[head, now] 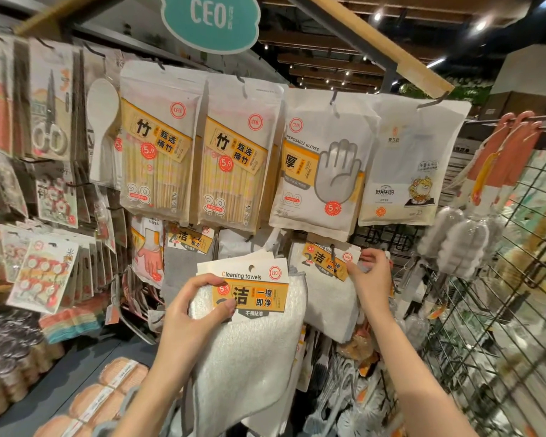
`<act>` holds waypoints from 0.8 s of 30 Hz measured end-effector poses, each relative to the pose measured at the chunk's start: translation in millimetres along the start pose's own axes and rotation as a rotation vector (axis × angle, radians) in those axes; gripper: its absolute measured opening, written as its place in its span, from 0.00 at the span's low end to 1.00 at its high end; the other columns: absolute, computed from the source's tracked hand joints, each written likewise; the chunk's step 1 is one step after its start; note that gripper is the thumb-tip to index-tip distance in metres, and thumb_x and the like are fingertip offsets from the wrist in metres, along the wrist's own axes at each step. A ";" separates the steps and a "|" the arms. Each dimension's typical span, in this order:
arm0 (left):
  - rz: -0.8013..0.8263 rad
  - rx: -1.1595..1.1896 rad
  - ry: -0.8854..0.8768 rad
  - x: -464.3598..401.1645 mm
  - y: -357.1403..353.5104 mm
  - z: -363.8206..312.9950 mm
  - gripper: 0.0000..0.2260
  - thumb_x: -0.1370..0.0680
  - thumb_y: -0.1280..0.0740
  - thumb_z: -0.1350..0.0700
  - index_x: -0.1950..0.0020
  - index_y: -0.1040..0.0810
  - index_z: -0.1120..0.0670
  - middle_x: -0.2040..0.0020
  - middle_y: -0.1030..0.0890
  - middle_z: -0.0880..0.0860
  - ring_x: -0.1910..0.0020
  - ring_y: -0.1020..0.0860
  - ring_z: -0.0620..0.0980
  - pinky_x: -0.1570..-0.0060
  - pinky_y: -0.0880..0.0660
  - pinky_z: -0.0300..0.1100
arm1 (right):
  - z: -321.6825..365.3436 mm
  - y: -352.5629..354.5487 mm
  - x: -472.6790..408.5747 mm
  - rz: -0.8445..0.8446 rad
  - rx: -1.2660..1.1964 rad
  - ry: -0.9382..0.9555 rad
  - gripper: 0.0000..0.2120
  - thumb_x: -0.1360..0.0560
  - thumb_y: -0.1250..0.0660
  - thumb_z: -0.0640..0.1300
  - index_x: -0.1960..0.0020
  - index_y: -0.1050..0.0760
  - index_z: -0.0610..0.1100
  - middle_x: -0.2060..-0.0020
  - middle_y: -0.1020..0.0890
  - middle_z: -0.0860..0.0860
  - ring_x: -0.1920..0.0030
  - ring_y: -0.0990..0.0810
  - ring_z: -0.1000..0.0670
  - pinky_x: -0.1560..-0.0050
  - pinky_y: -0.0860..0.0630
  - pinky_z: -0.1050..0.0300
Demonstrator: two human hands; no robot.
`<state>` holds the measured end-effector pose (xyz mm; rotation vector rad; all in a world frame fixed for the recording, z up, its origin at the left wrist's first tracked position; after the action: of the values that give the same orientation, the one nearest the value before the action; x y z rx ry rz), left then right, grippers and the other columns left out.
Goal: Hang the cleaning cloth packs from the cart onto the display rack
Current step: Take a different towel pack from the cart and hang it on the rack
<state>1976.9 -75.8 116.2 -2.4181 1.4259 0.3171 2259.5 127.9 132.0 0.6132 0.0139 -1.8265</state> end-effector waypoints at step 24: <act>-0.062 -0.013 -0.105 9.9 -16.7 -14.8 0.25 0.31 0.25 0.67 0.44 0.25 0.42 0.47 0.22 0.35 0.49 0.25 0.29 0.62 0.26 0.25 | 93.3 -24.0 120.0 0.372 -0.254 0.167 0.21 0.35 0.24 0.35 0.51 0.29 0.53 0.47 0.26 0.57 0.46 0.30 0.71 0.48 0.38 0.79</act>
<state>1996.8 -81.8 129.1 -2.4125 1.3059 0.4329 2175.3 1.3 156.0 0.5447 0.2262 -1.3839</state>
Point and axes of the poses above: each hand's wrist, its own x-axis away from the middle knuckle, its own y-axis out of the back of the hand, z = x × y, the point moved 6 cm from there along -x, towards the middle knuckle
